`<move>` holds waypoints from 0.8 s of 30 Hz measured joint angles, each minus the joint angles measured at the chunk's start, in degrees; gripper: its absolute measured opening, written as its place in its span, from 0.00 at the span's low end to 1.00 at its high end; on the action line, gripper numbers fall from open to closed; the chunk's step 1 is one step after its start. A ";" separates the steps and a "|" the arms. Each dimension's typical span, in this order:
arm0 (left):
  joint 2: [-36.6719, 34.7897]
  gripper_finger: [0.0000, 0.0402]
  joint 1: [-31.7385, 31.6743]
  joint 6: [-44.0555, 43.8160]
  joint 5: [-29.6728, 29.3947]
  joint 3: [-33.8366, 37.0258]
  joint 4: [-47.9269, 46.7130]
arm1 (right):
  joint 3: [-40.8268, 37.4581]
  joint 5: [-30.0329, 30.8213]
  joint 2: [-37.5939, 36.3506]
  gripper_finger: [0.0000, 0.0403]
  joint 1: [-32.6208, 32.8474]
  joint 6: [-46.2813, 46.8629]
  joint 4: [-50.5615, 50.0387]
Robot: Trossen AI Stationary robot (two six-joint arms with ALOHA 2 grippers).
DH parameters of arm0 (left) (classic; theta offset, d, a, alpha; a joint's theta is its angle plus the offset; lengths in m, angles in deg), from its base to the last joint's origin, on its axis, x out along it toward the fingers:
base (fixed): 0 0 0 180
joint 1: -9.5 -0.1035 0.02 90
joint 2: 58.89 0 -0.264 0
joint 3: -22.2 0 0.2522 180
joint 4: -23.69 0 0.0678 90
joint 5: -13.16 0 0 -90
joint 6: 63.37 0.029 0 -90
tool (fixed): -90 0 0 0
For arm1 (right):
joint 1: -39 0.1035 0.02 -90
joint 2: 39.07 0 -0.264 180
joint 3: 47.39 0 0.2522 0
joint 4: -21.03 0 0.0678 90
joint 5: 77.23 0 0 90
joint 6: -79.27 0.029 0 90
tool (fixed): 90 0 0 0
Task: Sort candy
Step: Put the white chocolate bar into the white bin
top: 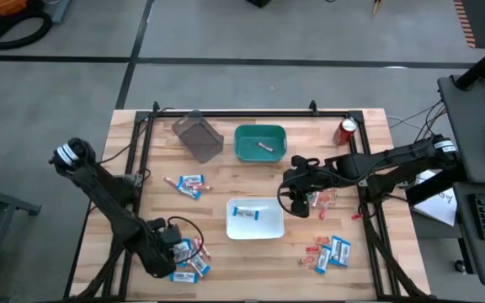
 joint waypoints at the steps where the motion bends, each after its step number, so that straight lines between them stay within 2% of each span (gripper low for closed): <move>1: 0.42 0.30 0.02 -0.01 0.02 0.00 -0.09 | -0.12 0.02 0.00 0.24 0.00 0.00 0.10; 18: 7.04 0.30 0.00 0.24 -0.95 0.00 -0.12 | -0.51 0.11 0.00 0.24 -0.02 0.01 0.21; 21: 7.22 0.27 0.04 1.04 -0.57 -0.02 -0.05 | -0.61 0.09 0.00 0.24 -0.02 0.02 0.20; 24: 6.97 0.19 0.03 1.36 -0.16 -0.02 -0.01 | -0.63 0.10 0.00 0.24 -0.02 0.02 0.25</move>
